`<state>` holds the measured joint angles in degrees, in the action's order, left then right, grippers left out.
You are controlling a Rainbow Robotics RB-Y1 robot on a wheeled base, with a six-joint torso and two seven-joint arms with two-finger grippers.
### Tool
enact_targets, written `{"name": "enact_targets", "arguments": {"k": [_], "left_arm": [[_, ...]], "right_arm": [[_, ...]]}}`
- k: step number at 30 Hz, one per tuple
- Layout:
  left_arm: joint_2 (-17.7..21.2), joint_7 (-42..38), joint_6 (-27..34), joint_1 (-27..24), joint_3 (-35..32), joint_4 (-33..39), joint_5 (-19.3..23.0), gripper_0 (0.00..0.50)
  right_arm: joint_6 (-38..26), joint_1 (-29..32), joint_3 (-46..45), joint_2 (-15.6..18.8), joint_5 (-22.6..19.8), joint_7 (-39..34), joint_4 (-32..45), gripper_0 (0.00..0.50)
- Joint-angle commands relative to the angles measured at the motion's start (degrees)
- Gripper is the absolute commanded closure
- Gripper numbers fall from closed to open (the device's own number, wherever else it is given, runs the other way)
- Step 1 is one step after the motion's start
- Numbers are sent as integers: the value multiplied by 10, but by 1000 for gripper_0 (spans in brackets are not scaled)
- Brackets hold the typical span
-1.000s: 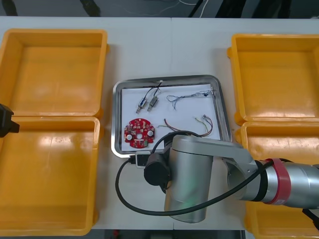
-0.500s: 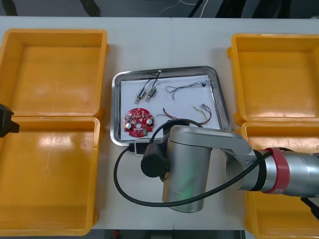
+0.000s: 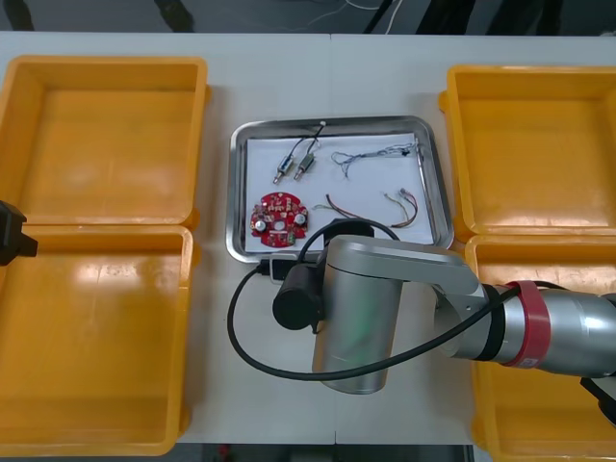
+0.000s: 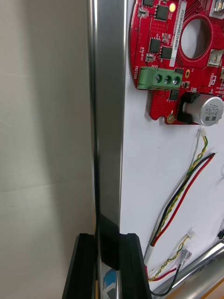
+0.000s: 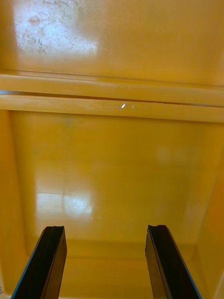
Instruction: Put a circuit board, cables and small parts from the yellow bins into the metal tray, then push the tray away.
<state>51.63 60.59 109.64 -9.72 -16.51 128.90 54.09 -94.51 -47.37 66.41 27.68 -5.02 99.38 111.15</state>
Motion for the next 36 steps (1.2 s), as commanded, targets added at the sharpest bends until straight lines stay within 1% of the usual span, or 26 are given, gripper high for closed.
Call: {"name": "enact_targets", "arguments": {"k": [1, 9, 18, 20, 25, 29, 36], "left_arm": [[26, 54, 4, 8, -16, 15, 4, 0], [26, 54, 4, 8, -16, 15, 4, 0], [26, 54, 4, 8, -16, 15, 4, 0], [26, 54, 4, 8, -16, 15, 4, 0], [26, 54, 4, 8, -16, 15, 4, 0], [26, 54, 4, 8, -16, 15, 4, 0], [26, 54, 4, 8, -16, 15, 4, 0]], "right_arm": [[12, -35, 9, -13, 7, -24, -2, 500], [25, -64, 8, -28, 7, -25, -38, 500], [53, -93, 9, -29, 5, -25, -76, 500], [59, -100, 8, -29, 0, -25, -84, 500], [72, -128, 8, -27, -36, -30, -106, 500], [84, -141, 9, -25, -43, -32, -122, 500], [106, -157, 8, -25, -43, -35, -158, 500]]}}
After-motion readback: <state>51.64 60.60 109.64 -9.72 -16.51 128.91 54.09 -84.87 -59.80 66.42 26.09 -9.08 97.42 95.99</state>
